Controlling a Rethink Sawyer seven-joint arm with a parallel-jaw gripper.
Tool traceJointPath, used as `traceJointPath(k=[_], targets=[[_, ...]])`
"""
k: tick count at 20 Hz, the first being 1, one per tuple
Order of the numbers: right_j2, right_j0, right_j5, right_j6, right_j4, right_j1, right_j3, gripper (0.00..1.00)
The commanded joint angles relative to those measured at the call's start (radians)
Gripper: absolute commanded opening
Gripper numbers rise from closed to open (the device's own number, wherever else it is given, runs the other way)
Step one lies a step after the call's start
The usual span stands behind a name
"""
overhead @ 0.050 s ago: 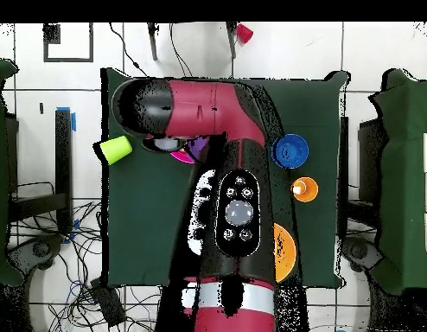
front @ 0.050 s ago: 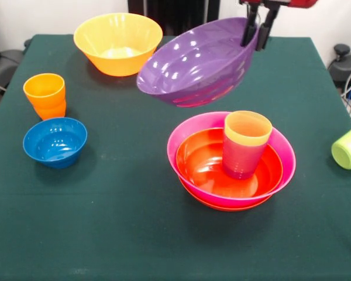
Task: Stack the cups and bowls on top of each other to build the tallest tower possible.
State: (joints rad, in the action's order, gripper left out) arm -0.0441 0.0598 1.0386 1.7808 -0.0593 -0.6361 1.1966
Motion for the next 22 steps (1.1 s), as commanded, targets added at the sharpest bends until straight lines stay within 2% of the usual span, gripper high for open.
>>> traceJointPath(k=[1, 9, 10, 14, 22], targets=[[0.094, 0.012, -0.033, -0.004, 0.007, -0.017, 0.085, 0.0], [0.077, 0.0, -0.039, 0.023, -0.013, -0.027, 0.091, 0.0], [0.056, -0.018, -0.011, 0.036, -0.036, -0.021, 0.062, 0.0], [0.045, -0.027, 0.038, 0.03, -0.047, -0.028, 0.031, 0.0], [0.014, -0.044, 0.073, 0.031, -0.079, -0.021, -0.006, 0.0]])
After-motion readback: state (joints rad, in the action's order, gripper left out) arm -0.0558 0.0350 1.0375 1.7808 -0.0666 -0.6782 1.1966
